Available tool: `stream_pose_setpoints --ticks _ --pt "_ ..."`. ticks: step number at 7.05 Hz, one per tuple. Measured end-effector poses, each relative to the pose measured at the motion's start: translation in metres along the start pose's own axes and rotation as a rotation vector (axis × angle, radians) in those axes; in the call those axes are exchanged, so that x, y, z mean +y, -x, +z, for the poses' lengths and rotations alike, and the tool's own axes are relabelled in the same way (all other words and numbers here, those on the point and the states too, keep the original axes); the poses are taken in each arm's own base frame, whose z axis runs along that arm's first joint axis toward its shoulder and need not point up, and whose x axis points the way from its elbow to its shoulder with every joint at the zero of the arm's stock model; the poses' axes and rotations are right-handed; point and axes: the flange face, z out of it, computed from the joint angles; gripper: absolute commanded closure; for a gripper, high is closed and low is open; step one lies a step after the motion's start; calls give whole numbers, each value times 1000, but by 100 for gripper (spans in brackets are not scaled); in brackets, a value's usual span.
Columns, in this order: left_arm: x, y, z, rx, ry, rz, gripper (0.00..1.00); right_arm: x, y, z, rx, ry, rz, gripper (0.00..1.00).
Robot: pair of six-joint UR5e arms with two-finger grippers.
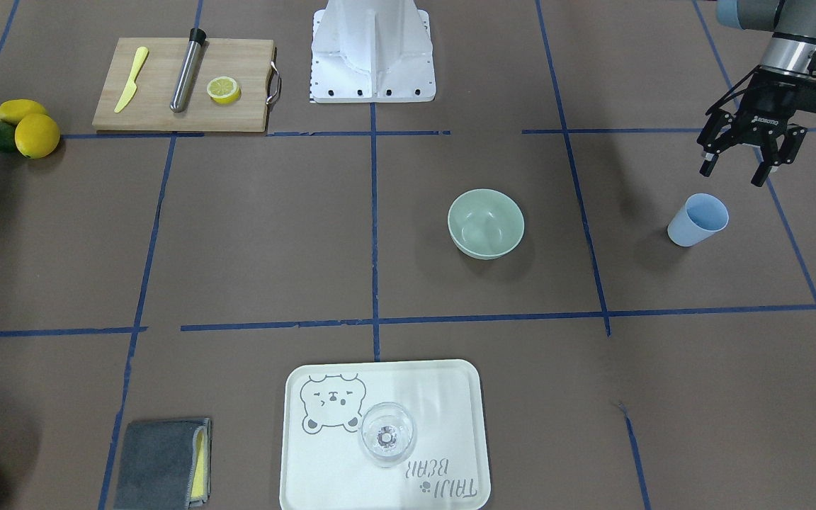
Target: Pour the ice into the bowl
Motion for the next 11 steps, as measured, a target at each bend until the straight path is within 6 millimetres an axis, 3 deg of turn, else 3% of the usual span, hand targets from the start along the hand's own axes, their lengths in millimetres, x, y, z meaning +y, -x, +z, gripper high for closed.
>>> stream_pose_setpoints --ticks 2,4,8,11 --pt "32 -11 17 -42 -18 -31 0 2 -1 2 1 4 3 0" --pt "55 -6 33 -93 -41 -47 1 3 -2 2 3 5 5 0" --pt "65 -10 82 -121 -75 -42 2 3 -2 2 5 4 6 0" --pt "66 -20 105 -113 -78 -10 5 2 -2 1 5 3 10 0"
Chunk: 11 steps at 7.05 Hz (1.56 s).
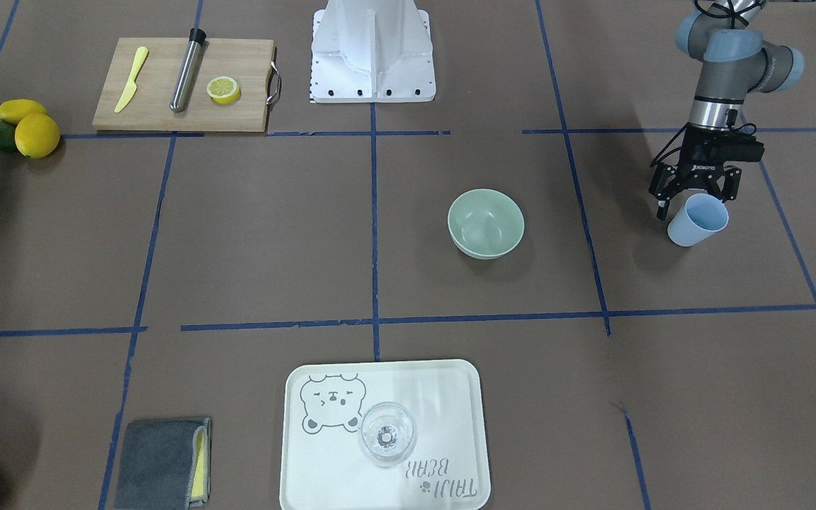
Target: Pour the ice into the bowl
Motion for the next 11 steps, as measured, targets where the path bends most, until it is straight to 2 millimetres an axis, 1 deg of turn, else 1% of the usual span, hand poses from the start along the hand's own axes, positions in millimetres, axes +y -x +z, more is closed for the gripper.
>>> stream_pose_setpoints --ticks 2,7,8,9,10,11 --pt "1 -3 9 0 -1 12 6 -1 1 -1 0 -2 2 0" --pt "-10 9 7 12 -43 1 6 -6 2 -3 3 -8 -2 0" --pt "-11 10 8 6 -53 0 21 -6 2 -4 3 -8 -2 0" --pt "-11 12 9 -2 -65 -1 82 -6 2 -4 3 -8 -2 0" --pt "-12 14 9 0 -75 -7 100 -6 3 -4 2 -9 -3 0" --pt "-12 17 6 5 -83 -12 100 -6 3 -4 2 -9 -3 0"
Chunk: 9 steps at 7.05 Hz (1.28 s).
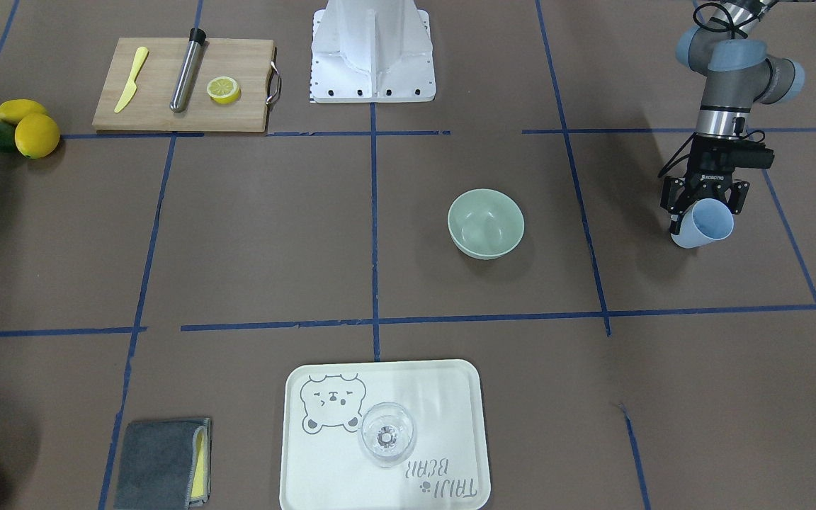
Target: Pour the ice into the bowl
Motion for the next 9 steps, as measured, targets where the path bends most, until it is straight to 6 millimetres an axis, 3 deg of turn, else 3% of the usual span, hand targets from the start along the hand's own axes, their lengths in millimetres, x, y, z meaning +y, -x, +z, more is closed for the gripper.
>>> stream_pose_setpoints --ticks 2,5,7,9 --pt "-7 -1 -6 13 -14 2 100 1 0 0 0 -1 -1 0" --pt "-64 -14 -20 19 -116 278 100 4 -3 -2 2 -5 3 0" --pt "-108 -45 -16 69 -177 421 100 5 -3 -2 2 -4 4 0" --pt "-138 -86 -9 144 -222 430 100 5 -4 -1 3 -4 5 0"
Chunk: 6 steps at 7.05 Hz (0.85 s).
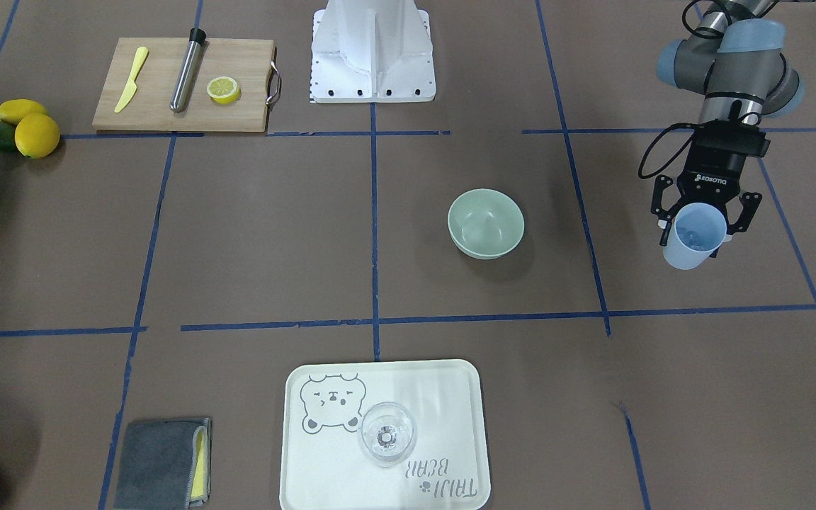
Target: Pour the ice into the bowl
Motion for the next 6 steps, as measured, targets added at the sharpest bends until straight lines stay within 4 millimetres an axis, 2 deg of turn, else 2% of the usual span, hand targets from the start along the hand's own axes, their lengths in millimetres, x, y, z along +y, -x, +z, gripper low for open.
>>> stream_pose_setpoints --ticks 2,4,6 --pt "-14 -11 13 -10 4 15 100 1 -1 0 1 1 2 0" --pt "-36 -22 29 -103 -18 121 100 2 -2 0 2 2 3 0" --pt "-52 -55 45 -110 -29 185 100 6 -3 2 1 6 8 0"
